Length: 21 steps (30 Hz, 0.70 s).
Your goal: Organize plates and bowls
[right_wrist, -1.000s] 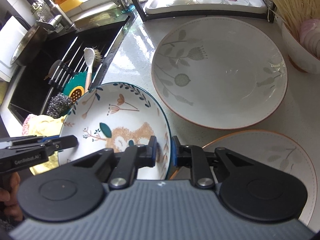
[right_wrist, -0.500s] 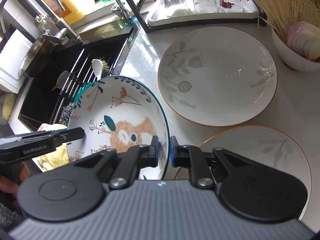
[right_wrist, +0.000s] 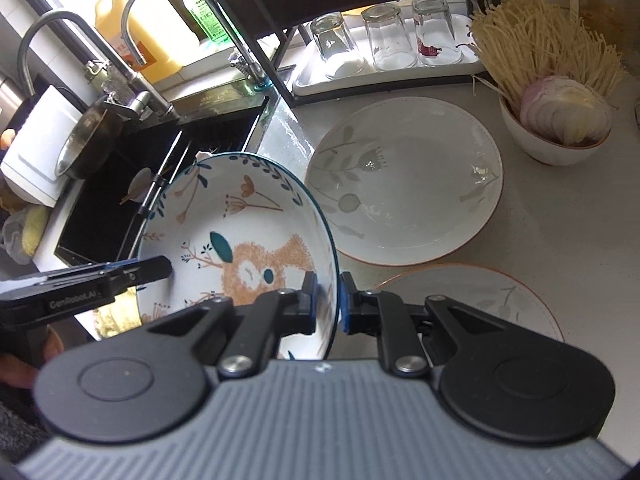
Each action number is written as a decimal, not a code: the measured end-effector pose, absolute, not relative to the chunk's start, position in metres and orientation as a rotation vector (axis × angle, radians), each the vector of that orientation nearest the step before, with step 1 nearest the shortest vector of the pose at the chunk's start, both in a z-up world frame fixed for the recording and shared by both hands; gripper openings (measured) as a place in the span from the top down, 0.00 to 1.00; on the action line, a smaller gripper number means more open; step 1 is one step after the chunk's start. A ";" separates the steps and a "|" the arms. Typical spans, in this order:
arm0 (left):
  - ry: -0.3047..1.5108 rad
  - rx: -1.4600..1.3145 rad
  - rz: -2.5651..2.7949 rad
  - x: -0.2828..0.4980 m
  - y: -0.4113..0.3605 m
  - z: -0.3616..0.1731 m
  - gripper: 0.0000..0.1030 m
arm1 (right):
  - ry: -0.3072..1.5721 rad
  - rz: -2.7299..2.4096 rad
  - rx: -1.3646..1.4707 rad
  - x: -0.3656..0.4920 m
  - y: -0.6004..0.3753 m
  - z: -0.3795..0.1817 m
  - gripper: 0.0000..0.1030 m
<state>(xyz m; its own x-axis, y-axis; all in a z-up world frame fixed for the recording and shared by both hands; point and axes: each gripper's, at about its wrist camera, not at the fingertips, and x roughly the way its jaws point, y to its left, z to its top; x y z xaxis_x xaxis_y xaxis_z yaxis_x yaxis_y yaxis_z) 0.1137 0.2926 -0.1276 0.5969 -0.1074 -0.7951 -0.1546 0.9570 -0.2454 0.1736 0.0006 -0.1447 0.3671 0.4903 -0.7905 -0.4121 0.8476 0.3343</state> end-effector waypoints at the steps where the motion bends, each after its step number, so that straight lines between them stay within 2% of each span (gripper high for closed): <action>1: 0.929 -0.302 0.027 0.113 0.288 -0.125 0.85 | 1.042 0.582 0.090 0.173 -0.004 -0.142 0.86; 12: 0.876 -0.280 -0.001 0.112 0.231 -0.108 0.85 | 0.978 0.568 0.121 0.166 -0.058 -0.123 0.86; 21: 0.901 -0.252 -0.044 0.115 0.185 -0.112 0.85 | 0.957 0.518 0.173 0.159 -0.105 -0.127 0.86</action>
<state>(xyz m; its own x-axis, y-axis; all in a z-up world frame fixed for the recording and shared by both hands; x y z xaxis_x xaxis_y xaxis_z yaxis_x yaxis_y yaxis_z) 0.1149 0.1853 -0.1123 0.6221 -0.1432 -0.7697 -0.0679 0.9696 -0.2353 0.1586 -0.1048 -0.1271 0.4653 0.4940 -0.7345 -0.3442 0.8655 0.3641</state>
